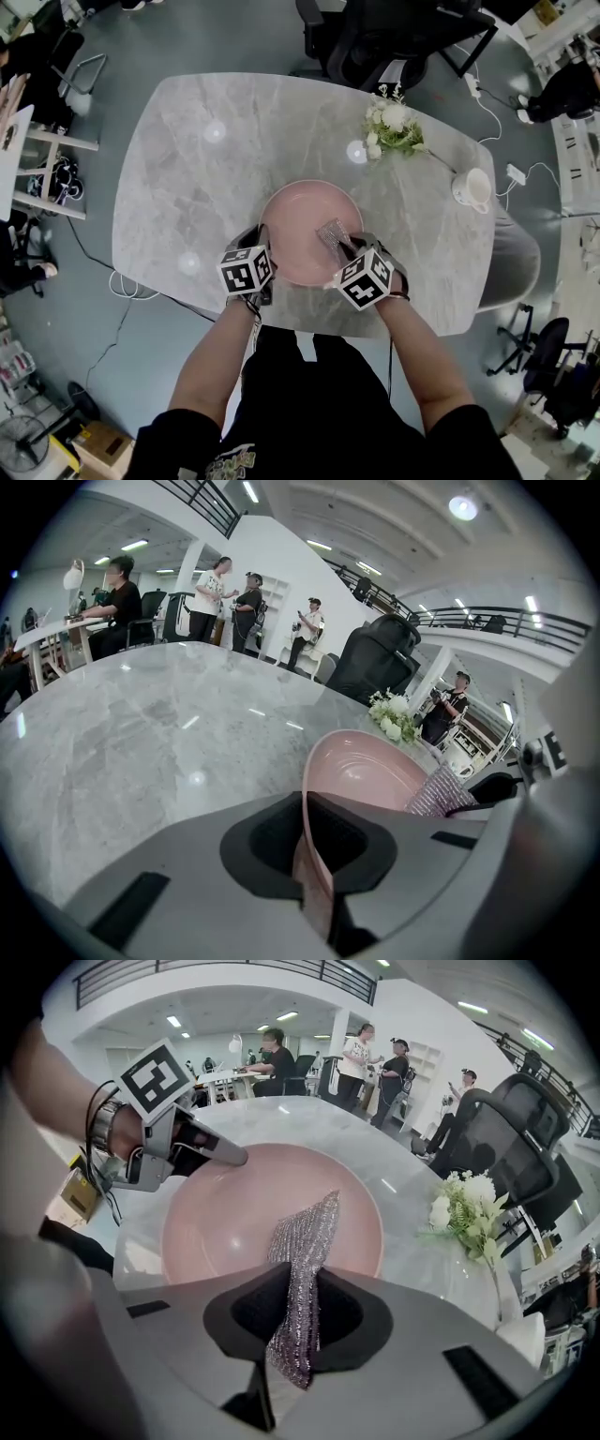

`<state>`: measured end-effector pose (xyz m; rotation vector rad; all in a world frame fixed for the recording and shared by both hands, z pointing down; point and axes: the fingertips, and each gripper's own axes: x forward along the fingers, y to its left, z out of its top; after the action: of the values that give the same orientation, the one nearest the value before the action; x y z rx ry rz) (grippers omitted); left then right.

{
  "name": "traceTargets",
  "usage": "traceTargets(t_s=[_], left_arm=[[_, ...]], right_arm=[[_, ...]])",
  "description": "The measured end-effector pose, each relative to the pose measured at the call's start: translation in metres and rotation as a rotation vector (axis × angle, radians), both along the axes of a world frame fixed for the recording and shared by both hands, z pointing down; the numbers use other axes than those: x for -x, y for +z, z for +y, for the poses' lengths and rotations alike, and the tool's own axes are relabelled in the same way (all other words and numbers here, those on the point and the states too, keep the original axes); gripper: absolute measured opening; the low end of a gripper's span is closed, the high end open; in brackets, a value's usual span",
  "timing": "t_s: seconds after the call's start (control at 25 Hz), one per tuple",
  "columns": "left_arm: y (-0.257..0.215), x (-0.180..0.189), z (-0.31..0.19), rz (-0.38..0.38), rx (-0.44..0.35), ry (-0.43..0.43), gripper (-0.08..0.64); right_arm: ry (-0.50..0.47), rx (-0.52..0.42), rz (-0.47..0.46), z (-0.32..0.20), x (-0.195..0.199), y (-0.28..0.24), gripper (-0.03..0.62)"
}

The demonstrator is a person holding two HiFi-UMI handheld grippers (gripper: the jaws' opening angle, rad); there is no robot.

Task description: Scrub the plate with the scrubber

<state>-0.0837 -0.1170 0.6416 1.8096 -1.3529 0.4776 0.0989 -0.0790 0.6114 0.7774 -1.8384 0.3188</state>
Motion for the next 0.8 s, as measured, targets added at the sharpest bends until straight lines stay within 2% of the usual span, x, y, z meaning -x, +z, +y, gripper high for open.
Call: traceTargets(t_s=[0.36,0.8], left_arm=[[0.000,0.000,-0.001,0.008,0.005,-0.007,0.026],[0.000,-0.001,-0.002,0.029,0.010,-0.008,0.026]], right_arm=[[-0.070,0.023,-0.045,0.024,0.049,0.005,0.072],[-0.190,0.040,-0.033,0.027,0.098,0.017,0.072]])
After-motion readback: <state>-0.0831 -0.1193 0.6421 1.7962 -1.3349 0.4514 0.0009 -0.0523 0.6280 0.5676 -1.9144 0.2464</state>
